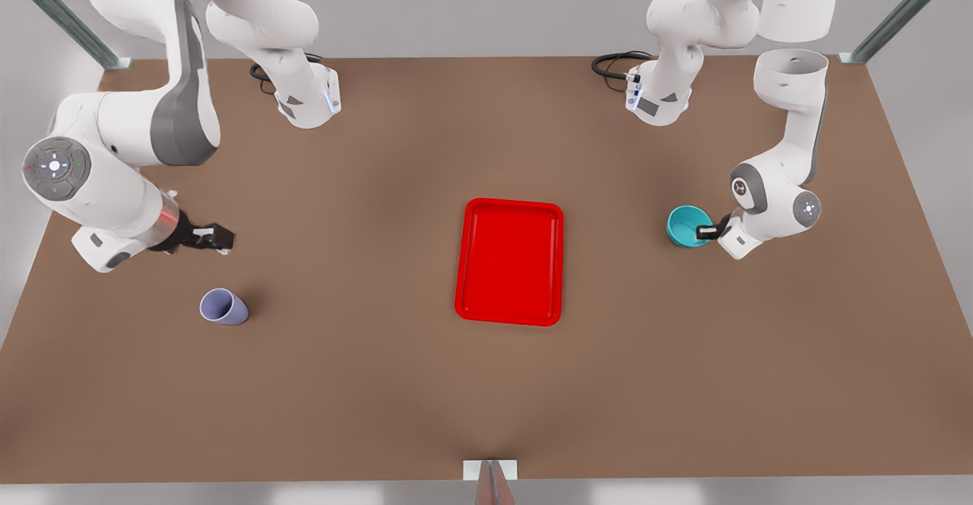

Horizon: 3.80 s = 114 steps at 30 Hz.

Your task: Place the bowl on the tray with the left arm and the cup on the tray with the right arm

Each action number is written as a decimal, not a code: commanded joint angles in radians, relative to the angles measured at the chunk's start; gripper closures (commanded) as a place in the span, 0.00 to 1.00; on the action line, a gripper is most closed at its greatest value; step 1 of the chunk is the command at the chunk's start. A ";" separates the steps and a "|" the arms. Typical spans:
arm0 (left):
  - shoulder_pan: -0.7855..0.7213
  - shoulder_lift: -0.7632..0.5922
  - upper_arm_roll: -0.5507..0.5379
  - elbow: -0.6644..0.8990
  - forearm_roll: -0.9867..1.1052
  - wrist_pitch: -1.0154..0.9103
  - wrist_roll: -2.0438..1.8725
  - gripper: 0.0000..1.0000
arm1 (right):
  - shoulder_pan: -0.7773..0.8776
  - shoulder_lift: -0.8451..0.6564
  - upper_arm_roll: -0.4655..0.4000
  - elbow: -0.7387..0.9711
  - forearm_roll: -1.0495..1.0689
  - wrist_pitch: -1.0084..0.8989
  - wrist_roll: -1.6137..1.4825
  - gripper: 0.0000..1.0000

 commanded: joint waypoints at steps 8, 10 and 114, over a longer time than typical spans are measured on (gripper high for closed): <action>-0.014 0.003 -0.002 0.088 -0.001 -0.009 -0.012 0.79 | -0.166 0.046 -0.003 -0.242 -0.024 0.288 0.018 0.00; -0.029 -0.009 -0.003 0.122 -0.003 -0.015 -0.012 0.79 | -0.169 0.066 -0.001 -0.236 -0.036 0.323 0.022 0.00; -0.149 -0.114 0.023 0.936 0.277 -0.956 -0.482 0.00 | 0.515 0.701 0.229 0.321 -0.033 0.443 0.868 0.79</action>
